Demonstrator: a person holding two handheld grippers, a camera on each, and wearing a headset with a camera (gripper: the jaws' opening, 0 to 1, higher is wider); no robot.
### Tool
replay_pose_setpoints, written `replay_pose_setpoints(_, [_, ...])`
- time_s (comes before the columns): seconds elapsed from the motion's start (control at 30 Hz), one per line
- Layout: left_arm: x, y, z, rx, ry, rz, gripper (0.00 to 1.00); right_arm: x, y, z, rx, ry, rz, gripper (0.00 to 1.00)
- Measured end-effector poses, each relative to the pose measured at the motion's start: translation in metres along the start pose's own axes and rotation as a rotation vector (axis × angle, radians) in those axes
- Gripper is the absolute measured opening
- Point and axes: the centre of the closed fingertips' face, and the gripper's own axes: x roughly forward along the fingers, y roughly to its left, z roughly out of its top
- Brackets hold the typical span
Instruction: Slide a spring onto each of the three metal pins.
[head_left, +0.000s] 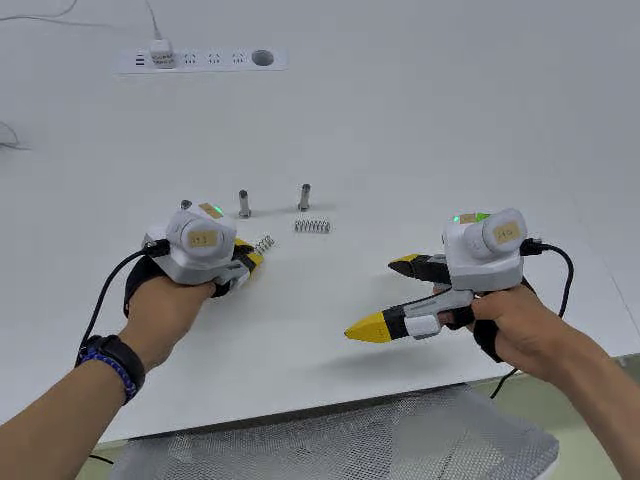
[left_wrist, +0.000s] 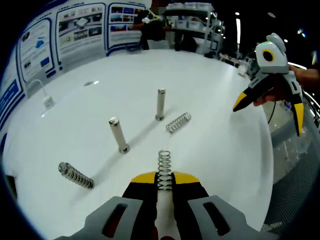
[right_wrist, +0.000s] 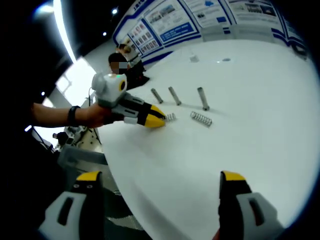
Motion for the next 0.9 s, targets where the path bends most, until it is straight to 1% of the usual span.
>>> replay_pose_setpoints(0.1, [-0.007,0.003,-0.002,-0.029,-0.013,0.007,0.10,0.001,0.002,0.002,-0.002,-0.004,0.003,0.99])
replay_pose_setpoints(0.23, [-0.014,0.003,-0.005,-0.040,-0.017,0.012,0.10,0.003,0.006,0.004,-0.006,-0.005,0.012,0.99])
replay_pose_setpoints(0.43, [-0.026,0.004,-0.011,-0.052,-0.022,0.021,0.10,0.007,0.014,0.005,-0.049,0.010,0.024,0.99])
replay_pose_setpoints(0.57, [-0.035,0.006,-0.014,-0.061,-0.030,0.029,0.10,0.009,0.016,0.007,-0.052,0.009,0.027,0.99])
replay_pose_setpoints(0.77, [-0.048,0.009,-0.018,-0.074,-0.041,0.043,0.10,0.015,0.022,0.011,-0.067,0.012,0.036,0.99])
replay_pose_setpoints(0.8, [-0.049,0.012,-0.020,-0.081,-0.043,0.046,0.10,0.016,0.023,0.011,-0.068,0.013,0.038,0.99])
replay_pose_setpoints(0.9, [-0.055,0.014,-0.024,-0.088,-0.045,0.052,0.10,0.020,0.026,0.013,-0.076,0.017,0.044,0.99])
